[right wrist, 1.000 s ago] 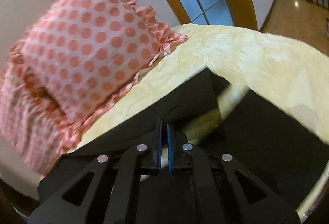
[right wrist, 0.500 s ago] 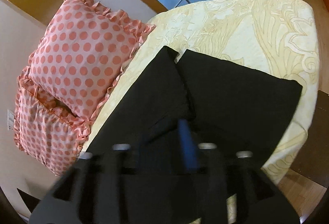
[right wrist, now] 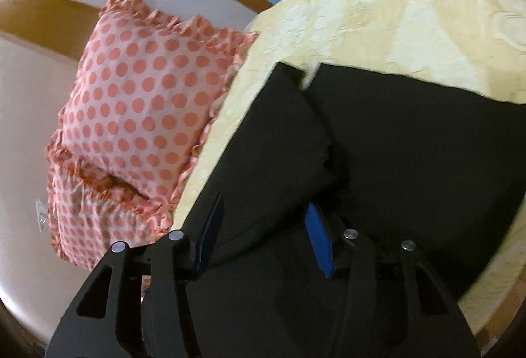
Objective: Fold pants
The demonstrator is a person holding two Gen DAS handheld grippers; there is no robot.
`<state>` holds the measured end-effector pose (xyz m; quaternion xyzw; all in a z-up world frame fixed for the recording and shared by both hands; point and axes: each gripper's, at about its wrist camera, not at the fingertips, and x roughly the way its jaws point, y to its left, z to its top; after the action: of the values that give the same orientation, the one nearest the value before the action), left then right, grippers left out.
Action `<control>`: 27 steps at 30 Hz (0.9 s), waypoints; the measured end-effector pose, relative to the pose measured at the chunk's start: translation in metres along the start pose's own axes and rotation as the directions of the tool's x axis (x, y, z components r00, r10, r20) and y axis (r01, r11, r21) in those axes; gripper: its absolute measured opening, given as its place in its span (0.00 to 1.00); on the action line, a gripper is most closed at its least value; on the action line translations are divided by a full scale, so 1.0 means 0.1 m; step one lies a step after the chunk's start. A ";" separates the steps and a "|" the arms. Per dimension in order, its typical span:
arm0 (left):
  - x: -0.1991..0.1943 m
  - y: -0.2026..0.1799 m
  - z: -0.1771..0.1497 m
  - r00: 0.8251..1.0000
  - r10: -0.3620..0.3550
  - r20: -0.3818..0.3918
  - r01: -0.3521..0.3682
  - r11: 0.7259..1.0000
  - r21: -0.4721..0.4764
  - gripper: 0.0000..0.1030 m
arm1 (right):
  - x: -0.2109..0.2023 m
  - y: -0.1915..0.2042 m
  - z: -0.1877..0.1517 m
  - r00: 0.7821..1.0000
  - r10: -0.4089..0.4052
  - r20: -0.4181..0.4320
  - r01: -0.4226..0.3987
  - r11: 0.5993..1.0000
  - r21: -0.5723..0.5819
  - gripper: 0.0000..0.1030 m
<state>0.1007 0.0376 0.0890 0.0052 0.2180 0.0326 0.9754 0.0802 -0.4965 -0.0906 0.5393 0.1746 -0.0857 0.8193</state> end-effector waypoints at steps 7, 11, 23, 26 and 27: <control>0.06 0.10 0.04 0.992 -0.124 0.008 0.124 0.992 0.028 0.98 | 0.16 0.11 -0.05 0.998 -0.052 0.030 0.053 0.998 -0.036 0.26; 0.23 0.28 0.12 0.977 -0.201 -0.075 0.197 0.979 -0.059 0.98 | 0.15 0.03 -0.07 0.999 0.000 0.051 0.001 1.000 -0.028 0.03; 1.49 1.09 0.75 0.949 -0.212 -0.235 0.119 0.926 -0.359 0.98 | -0.30 -0.05 -0.05 0.981 0.098 0.167 -0.098 0.995 -0.009 0.03; 1.98 1.13 0.84 0.927 -0.223 -0.302 0.083 0.906 -0.416 0.97 | -0.33 -0.05 -0.03 0.979 0.097 0.178 -0.098 0.995 -0.007 0.03; 2.15 1.13 0.86 0.917 -0.226 -0.330 0.069 0.903 -0.425 0.97 | -0.34 -0.07 -0.04 0.979 0.098 0.180 -0.098 0.995 -0.007 0.03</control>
<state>0.3248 0.1651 0.0785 -0.2195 0.3868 0.0022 0.8956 0.0460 -0.4977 -0.0851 0.5381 0.0730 -0.0938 0.8344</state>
